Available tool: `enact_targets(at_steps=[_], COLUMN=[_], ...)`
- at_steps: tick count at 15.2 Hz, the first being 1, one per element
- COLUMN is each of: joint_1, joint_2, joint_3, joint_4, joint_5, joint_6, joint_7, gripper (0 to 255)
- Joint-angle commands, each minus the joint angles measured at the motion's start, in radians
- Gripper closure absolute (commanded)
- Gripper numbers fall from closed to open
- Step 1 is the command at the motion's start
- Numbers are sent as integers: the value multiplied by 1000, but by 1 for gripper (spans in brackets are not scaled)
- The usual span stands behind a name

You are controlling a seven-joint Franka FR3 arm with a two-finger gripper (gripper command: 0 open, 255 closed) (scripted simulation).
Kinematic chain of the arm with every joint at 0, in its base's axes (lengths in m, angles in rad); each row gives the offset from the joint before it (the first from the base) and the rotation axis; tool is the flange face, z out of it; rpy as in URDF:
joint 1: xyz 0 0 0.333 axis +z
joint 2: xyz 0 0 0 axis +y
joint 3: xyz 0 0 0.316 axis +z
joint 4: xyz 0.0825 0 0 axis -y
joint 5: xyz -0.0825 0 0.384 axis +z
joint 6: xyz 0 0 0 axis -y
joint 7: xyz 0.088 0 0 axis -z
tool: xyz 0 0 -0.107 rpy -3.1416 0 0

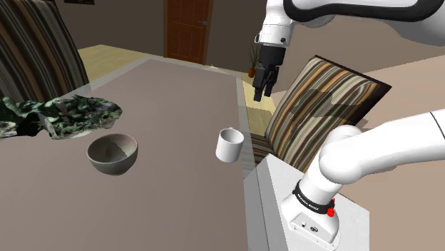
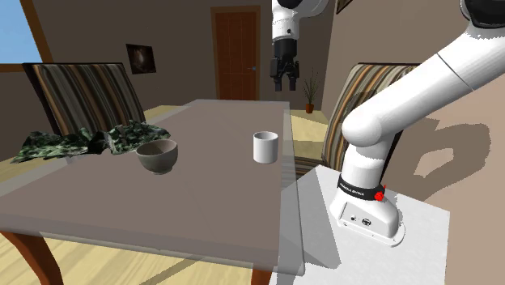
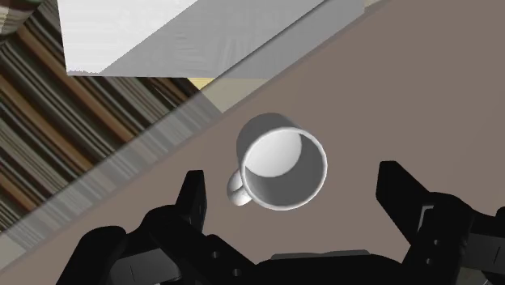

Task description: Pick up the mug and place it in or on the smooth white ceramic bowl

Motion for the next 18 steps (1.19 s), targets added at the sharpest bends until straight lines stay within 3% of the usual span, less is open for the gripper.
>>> enact_targets(at_steps=[1,9,16,18], joint_1=[0,34,49,49], joint_2=[0,83,262,276], joint_3=[0,126,243,247], joint_4=[0,-176,-250,-268], joint_5=[0,43,52,54], joint_6=[0,303,589,621], joint_7=[0,90,183,184], gripper=[0,0,0,0])
